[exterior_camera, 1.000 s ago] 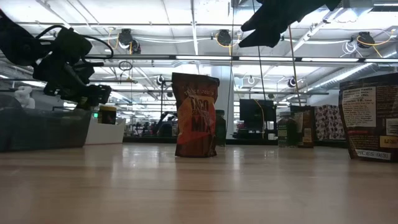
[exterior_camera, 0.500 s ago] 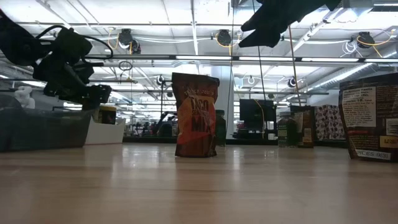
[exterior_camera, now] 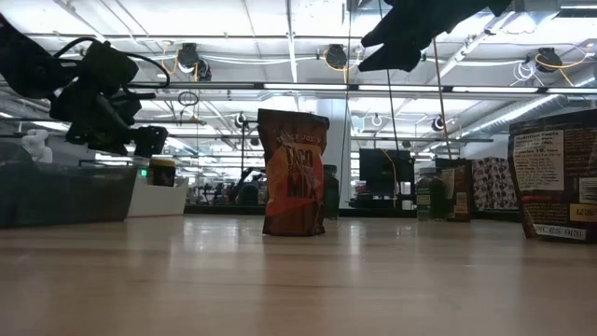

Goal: Sort spices by type
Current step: Put the bottom yellow seasoning bottle into the top white bin

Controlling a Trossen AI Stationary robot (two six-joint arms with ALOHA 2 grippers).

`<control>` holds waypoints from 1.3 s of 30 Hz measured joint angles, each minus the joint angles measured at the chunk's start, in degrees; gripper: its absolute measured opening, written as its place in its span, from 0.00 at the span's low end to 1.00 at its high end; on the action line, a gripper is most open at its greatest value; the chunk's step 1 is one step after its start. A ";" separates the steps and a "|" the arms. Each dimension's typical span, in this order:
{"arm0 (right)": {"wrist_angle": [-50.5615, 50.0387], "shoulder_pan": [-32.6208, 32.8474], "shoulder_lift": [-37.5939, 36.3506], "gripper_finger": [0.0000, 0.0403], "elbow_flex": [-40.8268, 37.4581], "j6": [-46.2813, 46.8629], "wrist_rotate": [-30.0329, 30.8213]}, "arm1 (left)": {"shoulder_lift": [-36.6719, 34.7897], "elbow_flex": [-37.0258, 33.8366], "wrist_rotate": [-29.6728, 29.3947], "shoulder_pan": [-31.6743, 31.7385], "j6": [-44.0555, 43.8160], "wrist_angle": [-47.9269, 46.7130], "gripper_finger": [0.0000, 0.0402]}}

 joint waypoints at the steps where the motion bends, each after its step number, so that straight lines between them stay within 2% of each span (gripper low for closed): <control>1: 0.00 0.00 0.00 0.86 0.00 0.23 0.00 | 0.00 0.00 0.00 0.00 -0.01 -0.02 0.67; 9: 0.01 0.00 0.00 0.86 0.00 0.70 0.00 | -0.33 -0.02 0.31 0.00 0.18 -0.16 0.67; 16: -0.13 0.00 0.00 0.86 0.00 1.75 0.02 | -4.84 0.45 2.11 -1.11 2.47 -0.78 0.67; 24: -0.11 -0.02 0.00 0.86 0.00 1.75 0.23 | -12.61 5.36 6.15 -4.64 3.49 -10.37 0.67; 28: -0.09 -0.41 0.00 0.86 0.00 1.70 0.26 | -15.74 8.16 11.49 -7.65 3.46 -13.67 0.67; 37: -0.08 -2.58 0.00 0.86 0.00 1.72 0.39 | -15.22 11.14 34.61 -17.40 3.26 -13.47 0.67; 39: -0.07 -3.04 0.00 0.86 0.00 1.72 0.48 | -14.16 11.52 36.71 -19.88 3.27 -13.38 0.67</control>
